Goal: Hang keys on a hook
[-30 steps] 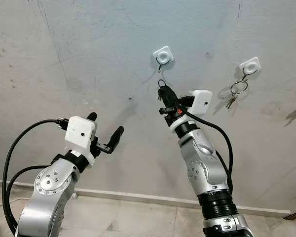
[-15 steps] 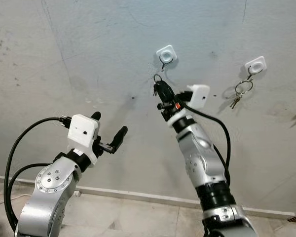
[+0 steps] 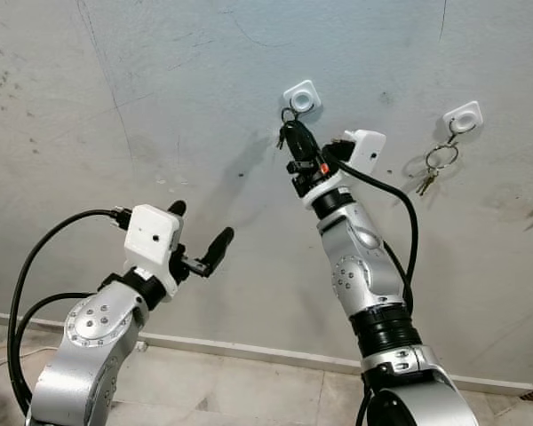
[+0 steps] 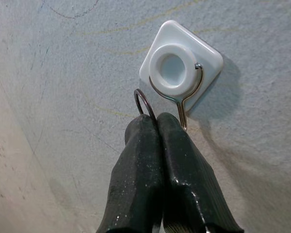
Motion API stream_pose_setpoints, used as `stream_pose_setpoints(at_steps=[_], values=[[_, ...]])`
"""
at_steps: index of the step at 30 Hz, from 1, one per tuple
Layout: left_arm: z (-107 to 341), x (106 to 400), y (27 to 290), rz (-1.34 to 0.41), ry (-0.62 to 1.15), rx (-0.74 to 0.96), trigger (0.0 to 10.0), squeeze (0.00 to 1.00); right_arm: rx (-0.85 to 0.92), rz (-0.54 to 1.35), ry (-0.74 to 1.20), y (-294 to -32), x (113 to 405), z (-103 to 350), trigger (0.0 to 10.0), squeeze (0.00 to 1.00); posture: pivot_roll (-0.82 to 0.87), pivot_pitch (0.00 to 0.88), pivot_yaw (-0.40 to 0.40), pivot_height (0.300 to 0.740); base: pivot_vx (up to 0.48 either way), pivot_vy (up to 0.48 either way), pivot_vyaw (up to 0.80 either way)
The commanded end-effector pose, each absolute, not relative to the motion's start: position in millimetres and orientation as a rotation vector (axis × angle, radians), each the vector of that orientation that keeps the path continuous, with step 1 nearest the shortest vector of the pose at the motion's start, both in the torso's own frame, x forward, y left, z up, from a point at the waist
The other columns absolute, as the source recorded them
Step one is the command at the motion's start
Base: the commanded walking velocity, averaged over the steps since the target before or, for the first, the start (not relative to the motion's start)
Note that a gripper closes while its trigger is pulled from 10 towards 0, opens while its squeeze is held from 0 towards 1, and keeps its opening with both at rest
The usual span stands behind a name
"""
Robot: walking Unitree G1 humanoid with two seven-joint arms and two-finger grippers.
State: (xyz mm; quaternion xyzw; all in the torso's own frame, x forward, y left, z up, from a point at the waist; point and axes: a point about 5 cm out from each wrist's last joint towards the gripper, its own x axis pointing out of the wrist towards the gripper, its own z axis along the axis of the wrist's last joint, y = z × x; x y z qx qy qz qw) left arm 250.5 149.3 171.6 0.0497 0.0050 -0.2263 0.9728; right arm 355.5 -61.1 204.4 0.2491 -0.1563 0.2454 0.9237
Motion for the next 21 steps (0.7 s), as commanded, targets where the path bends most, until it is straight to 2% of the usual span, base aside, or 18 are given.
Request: stream_pose_setpoints(at_steps=[1, 21], values=[[181, 250, 147, -0.476, -0.019, 0.108, 10.0, 0.0, 0.585, 0.478, -0.347, -58, 359, 214, 10.0, 0.0, 0.37, 0.024, -0.016, 0.74, 0.0, 0.0, 0.0], [181, 250, 147, -0.475, -0.011, 0.1, 10.0, 0.0, 0.668, 0.452, -0.263, -63, 349, 184, 10.0, 0.0, 0.37, 0.031, -0.015, 0.74, 0.0, 0.0, 0.0]])
